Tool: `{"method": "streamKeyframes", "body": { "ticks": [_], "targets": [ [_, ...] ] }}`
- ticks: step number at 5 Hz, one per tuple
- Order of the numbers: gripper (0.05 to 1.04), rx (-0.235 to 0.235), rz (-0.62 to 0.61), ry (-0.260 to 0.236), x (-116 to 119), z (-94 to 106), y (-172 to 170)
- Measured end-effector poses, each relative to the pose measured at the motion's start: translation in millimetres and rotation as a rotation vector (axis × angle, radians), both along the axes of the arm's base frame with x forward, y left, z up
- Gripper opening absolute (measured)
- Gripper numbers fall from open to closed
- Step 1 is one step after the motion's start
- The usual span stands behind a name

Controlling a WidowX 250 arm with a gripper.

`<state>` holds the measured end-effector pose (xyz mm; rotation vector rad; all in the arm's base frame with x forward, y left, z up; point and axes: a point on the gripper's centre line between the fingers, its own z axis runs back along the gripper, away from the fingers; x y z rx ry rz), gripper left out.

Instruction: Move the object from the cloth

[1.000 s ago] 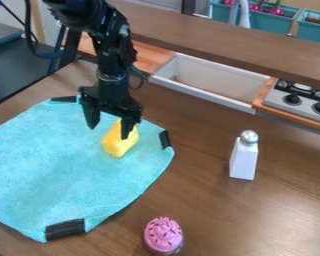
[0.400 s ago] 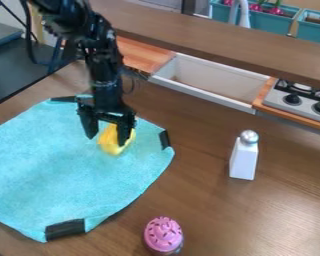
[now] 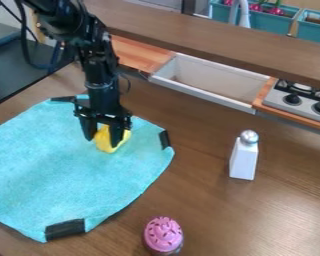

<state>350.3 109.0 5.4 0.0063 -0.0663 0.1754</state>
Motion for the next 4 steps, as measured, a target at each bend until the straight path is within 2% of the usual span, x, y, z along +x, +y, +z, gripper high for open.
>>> {"method": "streamKeyframes", "body": {
  "ticks": [1, 2, 3, 4],
  "targets": [
    [0.721, -0.016, -0.063, 0.011, -12.2, 6.4, -17.4],
    [0.721, -0.018, -0.150, -0.003, -21.8, 17.7, -46.8],
    [0.721, 0.003, -0.254, -0.001, -37.6, 16.1, -85.7],
    [0.721, 0.025, -0.336, 0.003, -47.6, 5.2, -117.1]
  ]
}}
